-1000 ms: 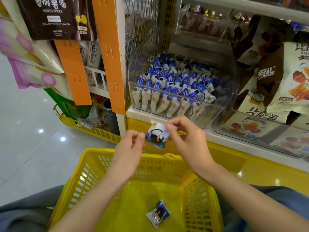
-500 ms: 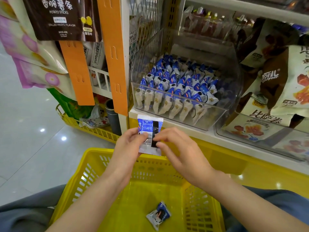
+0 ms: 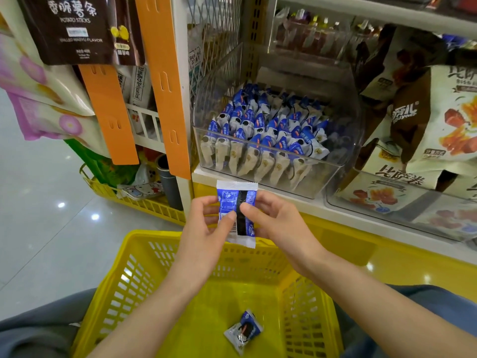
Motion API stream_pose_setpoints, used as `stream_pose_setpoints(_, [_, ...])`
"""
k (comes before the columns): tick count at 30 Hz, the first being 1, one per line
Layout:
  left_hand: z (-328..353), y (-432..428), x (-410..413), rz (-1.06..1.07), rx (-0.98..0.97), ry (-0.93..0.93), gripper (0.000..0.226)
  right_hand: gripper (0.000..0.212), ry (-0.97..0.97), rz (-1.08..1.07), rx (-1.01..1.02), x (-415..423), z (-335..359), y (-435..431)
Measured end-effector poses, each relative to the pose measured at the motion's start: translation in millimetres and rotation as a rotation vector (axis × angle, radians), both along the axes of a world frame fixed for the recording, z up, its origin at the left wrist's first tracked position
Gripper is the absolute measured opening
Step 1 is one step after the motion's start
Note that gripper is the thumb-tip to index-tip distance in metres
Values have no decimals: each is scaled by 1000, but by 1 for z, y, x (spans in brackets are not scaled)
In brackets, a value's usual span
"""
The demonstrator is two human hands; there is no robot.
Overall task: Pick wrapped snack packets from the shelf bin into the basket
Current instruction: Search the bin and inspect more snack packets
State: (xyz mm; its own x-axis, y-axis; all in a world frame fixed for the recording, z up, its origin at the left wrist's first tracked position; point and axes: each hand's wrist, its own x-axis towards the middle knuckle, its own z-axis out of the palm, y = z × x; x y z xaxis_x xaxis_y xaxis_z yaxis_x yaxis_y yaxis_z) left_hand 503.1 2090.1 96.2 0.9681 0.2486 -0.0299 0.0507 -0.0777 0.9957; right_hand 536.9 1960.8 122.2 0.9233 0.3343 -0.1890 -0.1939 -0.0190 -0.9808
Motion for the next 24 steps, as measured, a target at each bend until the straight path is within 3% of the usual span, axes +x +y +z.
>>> stream_pose_setpoints(7, [-4, -1, -4, 34, 324, -103, 30, 20, -36, -5, 36, 0, -3, 2])
stream_pose_setpoints(17, [-4, 4, -6, -82, 162, -31, 23, 17, -203, 46, -78, 6, -10, 6])
stream_pose_setpoints(24, [-7, 7, -6, -152, 183, -28, 26, 19, -318, 22, -196, 8, -16, 9])
